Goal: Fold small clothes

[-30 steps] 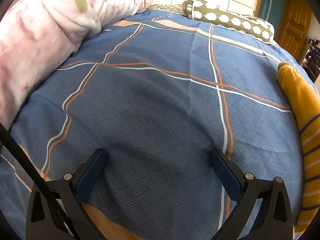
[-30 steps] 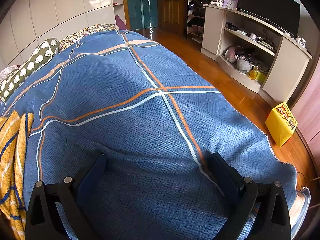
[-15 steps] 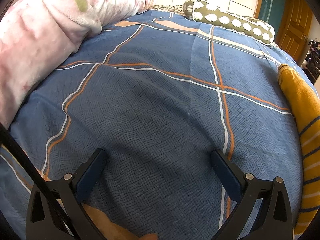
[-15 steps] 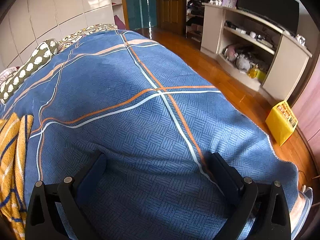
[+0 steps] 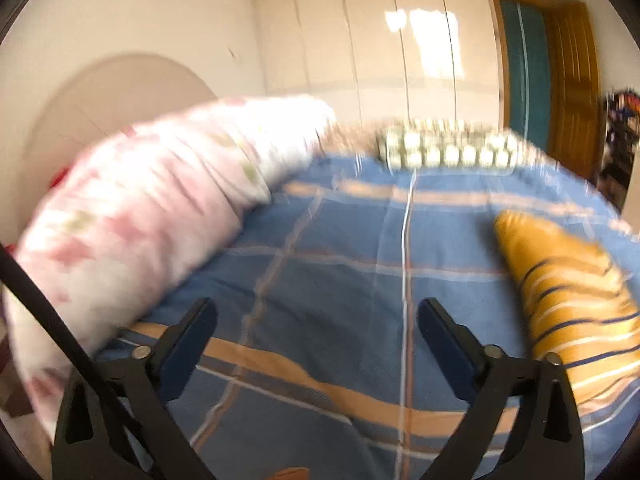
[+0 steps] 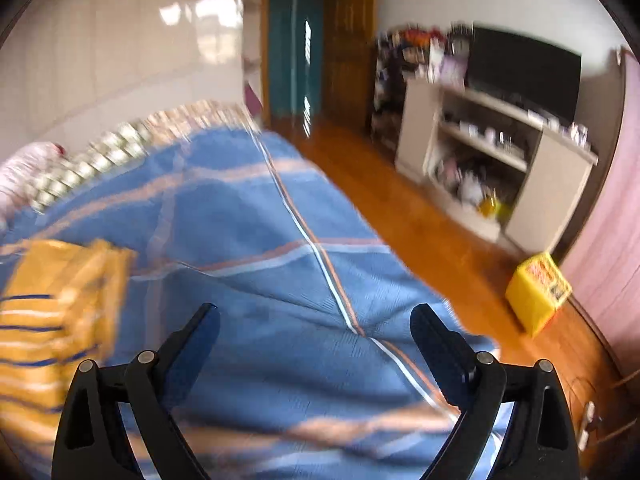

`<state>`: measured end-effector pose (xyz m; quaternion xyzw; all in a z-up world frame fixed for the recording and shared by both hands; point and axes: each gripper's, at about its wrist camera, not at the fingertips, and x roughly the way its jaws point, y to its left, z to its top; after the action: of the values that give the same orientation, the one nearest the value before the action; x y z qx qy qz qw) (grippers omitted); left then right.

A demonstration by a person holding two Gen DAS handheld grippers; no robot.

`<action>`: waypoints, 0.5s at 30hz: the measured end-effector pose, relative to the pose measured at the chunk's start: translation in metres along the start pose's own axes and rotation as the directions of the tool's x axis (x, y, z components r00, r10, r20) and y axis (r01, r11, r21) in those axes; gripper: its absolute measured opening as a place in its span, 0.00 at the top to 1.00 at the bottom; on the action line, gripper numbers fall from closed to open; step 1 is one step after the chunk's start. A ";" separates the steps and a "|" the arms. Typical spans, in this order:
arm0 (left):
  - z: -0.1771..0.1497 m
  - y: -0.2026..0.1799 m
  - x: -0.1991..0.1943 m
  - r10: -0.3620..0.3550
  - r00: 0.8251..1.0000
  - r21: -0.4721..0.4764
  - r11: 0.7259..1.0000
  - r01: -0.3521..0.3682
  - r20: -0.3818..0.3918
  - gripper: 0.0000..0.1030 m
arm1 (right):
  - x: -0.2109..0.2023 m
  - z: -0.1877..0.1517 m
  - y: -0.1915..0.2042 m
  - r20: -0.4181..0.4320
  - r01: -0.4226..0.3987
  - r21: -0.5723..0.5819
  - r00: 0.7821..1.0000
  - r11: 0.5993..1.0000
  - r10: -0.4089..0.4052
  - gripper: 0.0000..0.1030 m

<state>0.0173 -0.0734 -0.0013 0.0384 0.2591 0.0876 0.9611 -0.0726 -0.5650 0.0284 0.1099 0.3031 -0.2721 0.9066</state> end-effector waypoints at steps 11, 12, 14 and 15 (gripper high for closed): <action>-0.016 -0.008 -0.094 -0.166 0.983 -0.049 0.986 0.162 -0.084 0.00 | -0.150 -0.052 0.072 0.127 -0.358 -0.015 0.925 0.933 0.357 0.00; -0.023 -0.011 -0.097 -0.176 0.980 -0.041 0.984 0.173 -0.097 0.00 | -0.148 -0.058 0.078 0.101 -0.363 -0.022 0.926 0.932 0.363 0.00; -0.038 -0.017 -0.104 -0.213 0.968 -0.019 0.977 0.212 -0.133 0.00 | -0.142 -0.065 0.091 0.048 -0.348 -0.043 0.936 0.937 0.350 0.00; -0.045 -0.021 -0.106 -0.229 0.962 -0.011 0.973 0.230 -0.149 0.00 | -0.137 -0.069 0.097 0.019 -0.343 -0.049 0.939 0.938 0.344 0.00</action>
<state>-0.0930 -0.1129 0.0094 0.0046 0.3332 -0.0224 0.9426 -0.1435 -0.4010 0.0610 0.1369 0.2728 -0.1045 0.9465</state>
